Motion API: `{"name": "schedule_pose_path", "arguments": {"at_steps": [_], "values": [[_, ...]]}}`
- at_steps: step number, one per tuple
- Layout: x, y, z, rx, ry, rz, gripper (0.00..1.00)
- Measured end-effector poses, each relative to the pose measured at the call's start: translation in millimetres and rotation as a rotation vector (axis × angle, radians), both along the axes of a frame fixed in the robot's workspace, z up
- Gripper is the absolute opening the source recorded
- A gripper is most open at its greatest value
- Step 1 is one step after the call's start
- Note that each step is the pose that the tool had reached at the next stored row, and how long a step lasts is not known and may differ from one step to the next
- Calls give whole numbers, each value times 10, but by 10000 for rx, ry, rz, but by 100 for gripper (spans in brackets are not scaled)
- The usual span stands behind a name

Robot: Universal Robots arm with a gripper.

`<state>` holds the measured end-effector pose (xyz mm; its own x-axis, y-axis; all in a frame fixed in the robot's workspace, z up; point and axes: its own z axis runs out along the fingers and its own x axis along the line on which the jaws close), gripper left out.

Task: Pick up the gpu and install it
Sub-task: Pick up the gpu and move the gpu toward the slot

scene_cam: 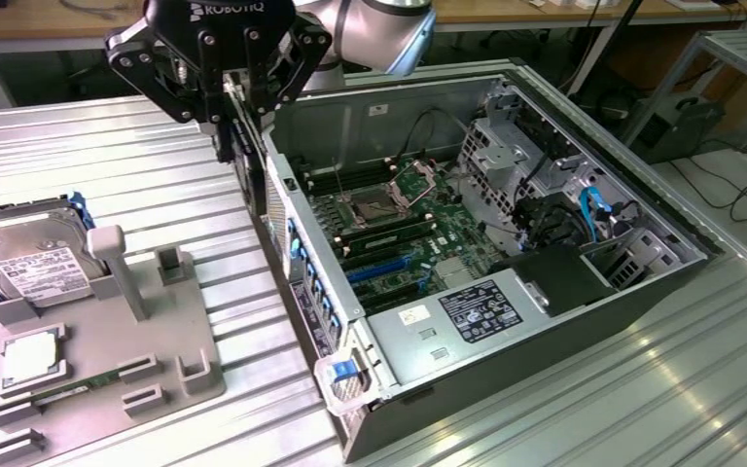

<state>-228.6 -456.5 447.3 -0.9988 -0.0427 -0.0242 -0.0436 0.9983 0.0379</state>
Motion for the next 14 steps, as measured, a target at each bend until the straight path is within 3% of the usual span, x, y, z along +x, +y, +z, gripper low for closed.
{"name": "schedule_pose_path", "arguments": {"at_steps": [14], "values": [[167,0,-1,0,0,0,28]]}}
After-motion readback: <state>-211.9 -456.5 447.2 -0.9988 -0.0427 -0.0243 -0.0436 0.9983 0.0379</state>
